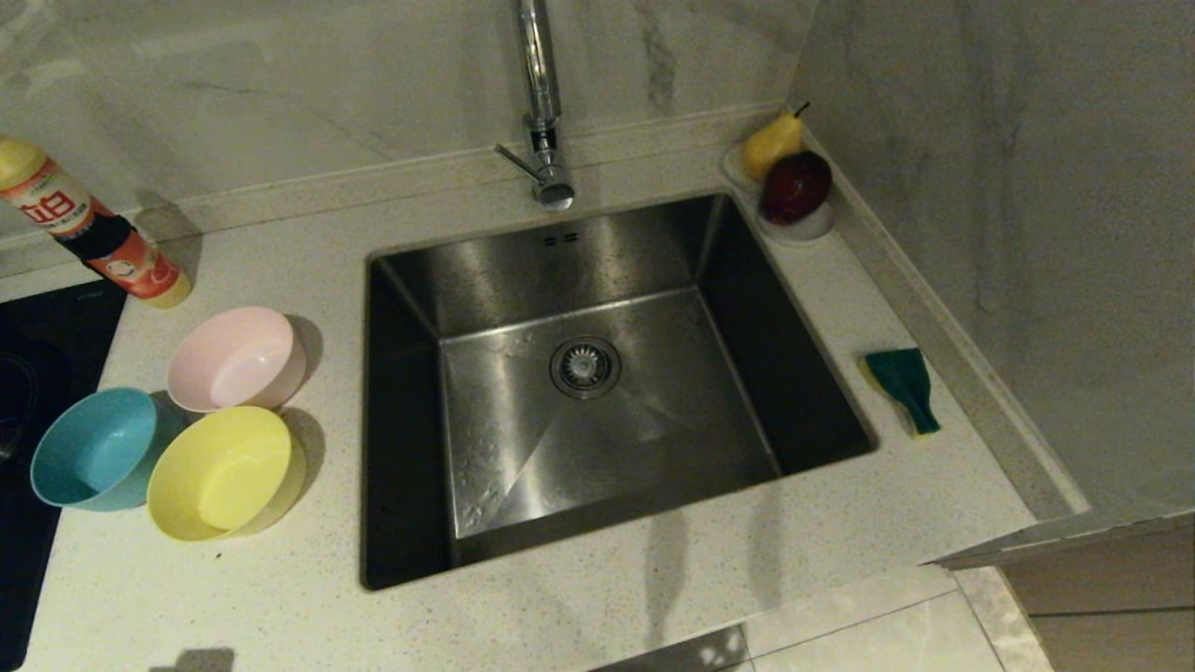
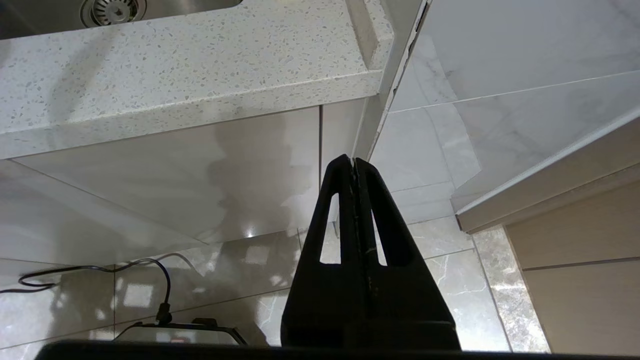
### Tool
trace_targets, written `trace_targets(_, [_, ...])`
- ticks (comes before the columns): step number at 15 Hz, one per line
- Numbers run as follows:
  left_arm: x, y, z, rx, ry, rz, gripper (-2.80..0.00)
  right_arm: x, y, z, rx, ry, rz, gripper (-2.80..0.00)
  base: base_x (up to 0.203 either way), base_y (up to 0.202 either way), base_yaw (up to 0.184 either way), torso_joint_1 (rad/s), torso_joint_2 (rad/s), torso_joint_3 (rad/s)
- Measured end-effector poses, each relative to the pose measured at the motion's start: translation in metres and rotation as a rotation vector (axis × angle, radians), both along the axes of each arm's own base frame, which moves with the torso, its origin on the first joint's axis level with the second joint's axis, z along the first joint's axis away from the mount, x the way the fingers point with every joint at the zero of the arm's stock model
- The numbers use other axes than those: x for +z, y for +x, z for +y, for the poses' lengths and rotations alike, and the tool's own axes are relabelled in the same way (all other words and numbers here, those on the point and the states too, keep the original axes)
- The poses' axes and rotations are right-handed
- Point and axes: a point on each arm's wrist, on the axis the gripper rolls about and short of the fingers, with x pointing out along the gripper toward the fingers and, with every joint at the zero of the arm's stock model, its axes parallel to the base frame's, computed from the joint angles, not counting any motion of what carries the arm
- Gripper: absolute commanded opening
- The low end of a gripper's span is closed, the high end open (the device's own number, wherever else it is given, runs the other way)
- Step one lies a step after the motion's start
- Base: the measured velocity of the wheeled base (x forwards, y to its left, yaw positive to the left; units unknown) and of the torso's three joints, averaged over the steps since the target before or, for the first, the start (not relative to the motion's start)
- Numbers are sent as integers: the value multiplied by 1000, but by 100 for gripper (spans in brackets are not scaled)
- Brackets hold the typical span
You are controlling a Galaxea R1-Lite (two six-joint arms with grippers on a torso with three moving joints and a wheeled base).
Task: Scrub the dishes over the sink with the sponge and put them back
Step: Grab the dish soap
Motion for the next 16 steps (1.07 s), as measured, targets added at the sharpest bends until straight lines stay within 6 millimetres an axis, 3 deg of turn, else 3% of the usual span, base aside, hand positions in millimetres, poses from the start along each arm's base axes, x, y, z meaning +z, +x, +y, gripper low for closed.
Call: trace_targets(16, [0, 0, 0, -1, 3, 0, -280, 0, 0, 0, 0, 1, 0, -280, 0, 0, 0, 0, 0, 0])
